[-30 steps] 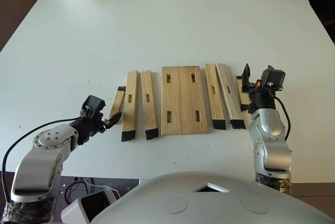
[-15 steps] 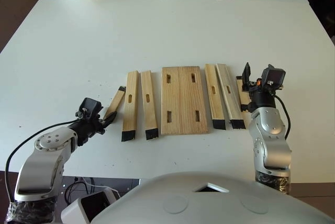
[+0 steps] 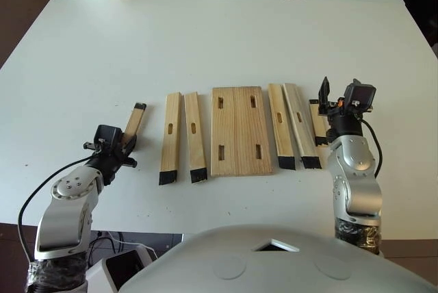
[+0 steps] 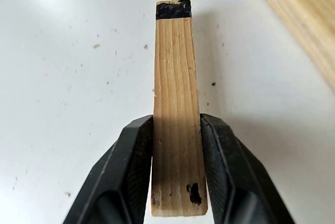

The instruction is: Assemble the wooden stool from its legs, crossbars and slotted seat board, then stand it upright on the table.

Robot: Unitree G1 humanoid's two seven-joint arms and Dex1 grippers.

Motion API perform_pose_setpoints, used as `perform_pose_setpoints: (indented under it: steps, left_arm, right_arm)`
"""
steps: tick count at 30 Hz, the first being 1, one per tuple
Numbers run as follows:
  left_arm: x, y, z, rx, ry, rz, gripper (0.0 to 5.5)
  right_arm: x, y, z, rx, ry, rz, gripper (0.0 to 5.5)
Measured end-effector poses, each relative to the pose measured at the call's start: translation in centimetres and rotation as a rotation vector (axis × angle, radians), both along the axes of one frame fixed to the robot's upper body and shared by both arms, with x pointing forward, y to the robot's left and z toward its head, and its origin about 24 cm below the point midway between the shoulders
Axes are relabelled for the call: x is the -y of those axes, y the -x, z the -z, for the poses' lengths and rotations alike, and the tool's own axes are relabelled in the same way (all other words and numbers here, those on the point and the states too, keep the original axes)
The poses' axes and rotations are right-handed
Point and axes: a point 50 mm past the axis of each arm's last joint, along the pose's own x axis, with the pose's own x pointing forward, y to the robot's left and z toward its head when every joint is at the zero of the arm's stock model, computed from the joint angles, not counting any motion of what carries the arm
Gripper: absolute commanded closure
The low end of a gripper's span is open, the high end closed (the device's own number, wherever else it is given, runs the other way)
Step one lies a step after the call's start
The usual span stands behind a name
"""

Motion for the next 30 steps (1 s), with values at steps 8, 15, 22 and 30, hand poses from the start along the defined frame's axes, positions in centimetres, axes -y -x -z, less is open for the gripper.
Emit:
perform_pose_setpoints:
  steps: [8,15,22,30]
  left_arm:
    - [1.5,-5.4,-8.8,0.493,0.029,0.035,4.21]
    - [8.0,-7.0,-15.0,0.669,0.478,0.525,4.21]
    - [13.4,-6.7,-16.6,0.514,0.842,1.054,4.21]
    - [13.8,-6.1,-17.0,0.452,0.858,1.174,4.21]
  right_arm:
    - [1.1,-2.9,-4.7,0.195,-0.032,-0.279,2.13]
    - [0.6,-4.7,-11.0,0.221,-0.267,-0.951,2.13]
    - [-0.9,-2.9,-16.4,0.119,-0.332,-1.578,2.13]
    - [-1.5,-2.7,-16.7,0.041,-0.339,-1.693,2.13]
